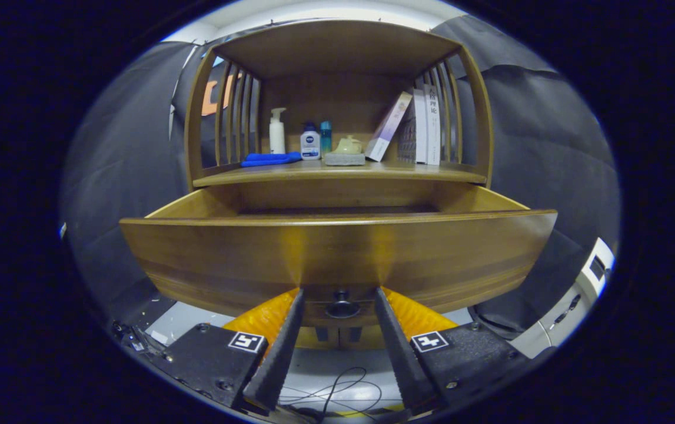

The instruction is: Pull open the drawer, take out the items inside it, and place them on the countertop above the cabinet.

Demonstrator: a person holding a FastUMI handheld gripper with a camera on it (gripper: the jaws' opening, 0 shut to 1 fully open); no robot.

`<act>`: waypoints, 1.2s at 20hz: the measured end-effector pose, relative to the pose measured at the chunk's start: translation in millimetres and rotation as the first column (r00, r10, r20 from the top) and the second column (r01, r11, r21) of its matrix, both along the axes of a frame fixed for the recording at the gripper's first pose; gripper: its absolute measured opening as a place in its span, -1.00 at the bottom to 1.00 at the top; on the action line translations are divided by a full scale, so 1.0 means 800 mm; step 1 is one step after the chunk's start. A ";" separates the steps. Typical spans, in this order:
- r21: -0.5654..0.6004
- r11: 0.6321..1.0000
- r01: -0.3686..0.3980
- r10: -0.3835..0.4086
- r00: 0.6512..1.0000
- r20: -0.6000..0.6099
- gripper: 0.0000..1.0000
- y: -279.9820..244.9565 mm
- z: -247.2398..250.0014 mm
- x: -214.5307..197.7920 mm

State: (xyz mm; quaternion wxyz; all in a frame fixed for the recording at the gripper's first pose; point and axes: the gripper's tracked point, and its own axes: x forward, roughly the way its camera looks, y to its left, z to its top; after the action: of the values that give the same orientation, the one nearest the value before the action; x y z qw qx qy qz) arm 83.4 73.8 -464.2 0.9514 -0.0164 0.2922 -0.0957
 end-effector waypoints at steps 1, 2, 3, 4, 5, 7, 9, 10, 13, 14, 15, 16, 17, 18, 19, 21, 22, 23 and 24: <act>-0.001 1.000 0.001 -0.001 1.000 0.005 0.54 0.000 0.000 0.007; -0.005 1.000 -0.001 0.001 1.000 0.017 0.54 -0.001 0.001 0.014; -0.012 1.000 -0.004 0.004 1.000 0.031 0.54 -0.001 0.004 0.025; -0.011 1.000 -0.003 0.003 1.000 0.027 0.54 -0.001 0.001 0.029; -0.014 1.000 -0.002 0.002 0.999 0.034 0.54 -0.002 0.002 0.038; -0.022 1.000 -0.003 0.004 1.000 0.023 0.54 -0.002 -0.002 0.054; -0.029 1.000 -0.008 0.009 1.000 0.019 0.54 -0.002 -0.005 0.068; -0.028 1.000 -0.010 0.011 1.000 0.018 0.54 -0.002 -0.007 0.074; -0.019 1.000 -0.014 0.014 1.000 0.009 0.54 -0.003 -0.011 0.097; -0.017 1.000 -0.013 0.014 1.000 0.007 0.54 -0.003 -0.013 0.104; -0.018 1.000 -0.014 0.014 1.000 0.003 0.54 -0.004 -0.015 0.112; -0.018 1.000 -0.014 0.014 1.000 0.001 0.54 -0.005 -0.016 0.119; -0.019 1.000 -0.013 0.013 1.000 -0.001 0.54 -0.007 -0.018 0.127; -0.021 1.000 -0.012 0.012 1.000 -0.002 0.54 -0.008 -0.019 0.133; -0.023 1.000 -0.012 0.012 1.000 -0.004 0.54 -0.009 -0.021 0.141; -0.026 1.000 -0.013 0.013 1.000 -0.004 0.54 -0.012 -0.024 0.154; -0.030 0.999 -0.012 0.012 1.000 -0.006 0.54 -0.013 -0.025 0.158; -0.035 0.999 -0.013 0.012 1.000 -0.008 0.54 -0.015 -0.026 0.162; -0.036 0.999 -0.013 0.013 1.000 -0.009 0.54 -0.017 -0.027 0.166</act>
State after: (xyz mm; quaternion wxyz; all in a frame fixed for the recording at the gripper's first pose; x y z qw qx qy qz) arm 215.9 60.6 -485.6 0.9502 -0.0357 0.2946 -0.0948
